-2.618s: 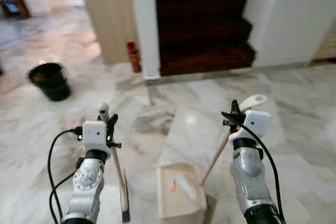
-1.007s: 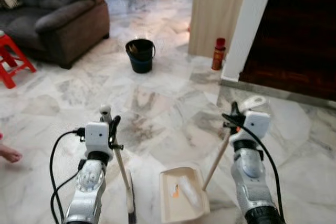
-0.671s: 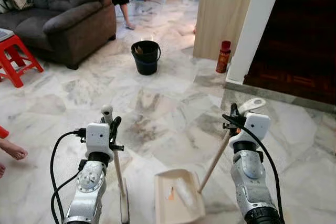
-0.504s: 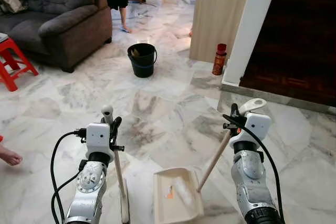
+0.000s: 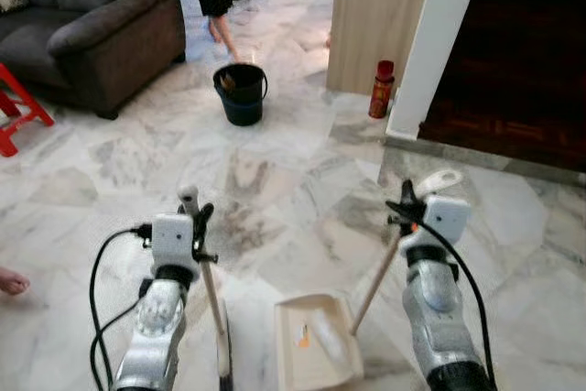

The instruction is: Sweep floor

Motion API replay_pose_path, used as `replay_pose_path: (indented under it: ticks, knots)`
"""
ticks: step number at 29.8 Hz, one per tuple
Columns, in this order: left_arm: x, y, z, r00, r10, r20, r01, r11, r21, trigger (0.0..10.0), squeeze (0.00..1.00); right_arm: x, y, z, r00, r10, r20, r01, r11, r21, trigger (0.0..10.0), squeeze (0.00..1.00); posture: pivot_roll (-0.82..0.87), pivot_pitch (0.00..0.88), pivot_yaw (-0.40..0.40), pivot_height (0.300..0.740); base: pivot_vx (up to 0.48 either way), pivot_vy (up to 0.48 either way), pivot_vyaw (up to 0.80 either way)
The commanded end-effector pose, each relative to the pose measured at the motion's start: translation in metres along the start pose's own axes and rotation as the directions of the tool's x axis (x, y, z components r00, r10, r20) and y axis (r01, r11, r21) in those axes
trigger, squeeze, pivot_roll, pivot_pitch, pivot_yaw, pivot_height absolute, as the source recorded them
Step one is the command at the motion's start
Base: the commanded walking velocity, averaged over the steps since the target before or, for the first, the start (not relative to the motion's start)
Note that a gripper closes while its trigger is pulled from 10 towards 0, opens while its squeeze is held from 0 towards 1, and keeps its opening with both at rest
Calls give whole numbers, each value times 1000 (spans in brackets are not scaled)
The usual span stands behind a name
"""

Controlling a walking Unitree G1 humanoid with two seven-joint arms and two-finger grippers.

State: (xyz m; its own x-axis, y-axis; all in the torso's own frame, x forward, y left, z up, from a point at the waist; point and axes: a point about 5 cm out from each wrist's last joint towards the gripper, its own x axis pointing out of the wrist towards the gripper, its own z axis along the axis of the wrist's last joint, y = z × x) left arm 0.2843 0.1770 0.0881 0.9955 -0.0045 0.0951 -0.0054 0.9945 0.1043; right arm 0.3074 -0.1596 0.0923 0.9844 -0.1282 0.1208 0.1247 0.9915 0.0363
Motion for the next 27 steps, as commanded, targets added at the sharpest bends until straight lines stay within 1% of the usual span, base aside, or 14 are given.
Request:
replay_pose_path:
  ticks: [1, 14, 20, 27]
  knots:
    - [4, 0, 10, 999, 2, 43, -2, 1000, 3, 10000, 0, 5, -1, 13, 998, -4, 57, 3, 1000, 14, 10000, 0, 102, 8, 43, 740, 341, 0, 0]
    - [5, 0, 11, 999, 2, 43, -2, 1000, 3, 10000, 0, 5, -1, 12, 999, -1, 52, 0, 1000, 11, 10000, 0, 101, 12, 42, 740, 340, 0, 0]
    - [5, 0, 11, 999, 0, 43, 0, 1000, 2, 10000, 0, 5, 1, 13, 998, 4, 57, -5, 1000, 15, 10000, 0, 102, 9, 41, 740, 341, 0, 607]
    - [5, 0, 11, 999, 1, 42, -1, 1000, 0, 10000, 0, 4, 2, 12, 999, 8, 53, -9, 1000, 19, 10000, 0, 102, 9, 41, 740, 341, 0, 0]
